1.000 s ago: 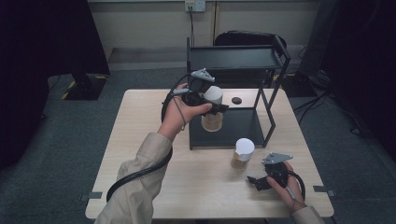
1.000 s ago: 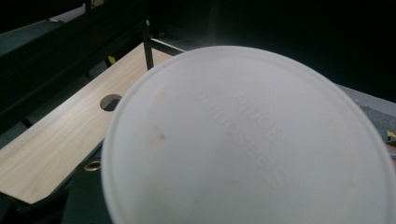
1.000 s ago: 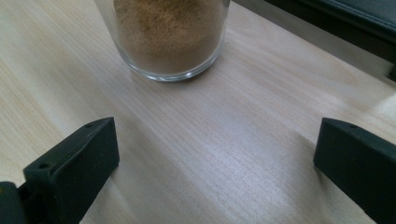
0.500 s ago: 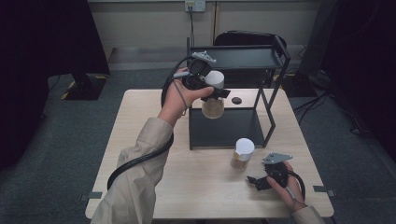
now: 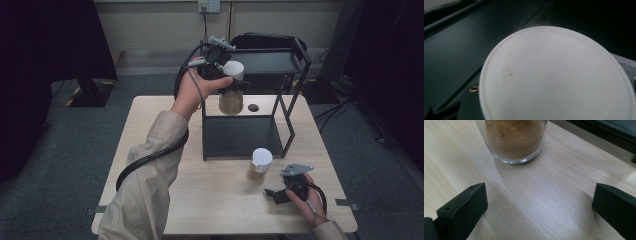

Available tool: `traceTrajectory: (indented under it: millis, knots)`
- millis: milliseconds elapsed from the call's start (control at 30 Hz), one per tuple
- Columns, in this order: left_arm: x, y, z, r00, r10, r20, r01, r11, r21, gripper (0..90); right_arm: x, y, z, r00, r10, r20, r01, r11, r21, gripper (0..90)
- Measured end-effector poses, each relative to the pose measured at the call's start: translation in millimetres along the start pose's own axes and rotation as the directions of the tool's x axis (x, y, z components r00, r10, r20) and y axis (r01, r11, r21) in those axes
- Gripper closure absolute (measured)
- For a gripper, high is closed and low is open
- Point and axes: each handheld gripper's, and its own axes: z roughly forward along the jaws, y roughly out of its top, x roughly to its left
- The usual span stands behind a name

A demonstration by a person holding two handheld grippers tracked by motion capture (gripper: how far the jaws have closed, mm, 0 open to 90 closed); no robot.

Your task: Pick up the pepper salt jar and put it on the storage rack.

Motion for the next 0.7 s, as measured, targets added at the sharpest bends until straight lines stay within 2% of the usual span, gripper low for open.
traceTrajectory:
  millis: [300, 700]
  knots:
    - [0.6, 23.9, -8.4, 1.0, 0.008, -0.002, -0.008, 0.9999, 0.007, 34.4, -0.2, 0.0, 0.0, 1.0, 0.0, -0.001, 0.0, 1.0, 0.0, 0.0]
    - [9.8, 49.4, -15.8, 1.0, 0.001, -0.01, 0.0, 0.9999, 0.012, 34.4, -0.4, 0.2, 0.0, 1.0, -0.002, -0.002, 0.002, 1.0, 0.001, 0.0]
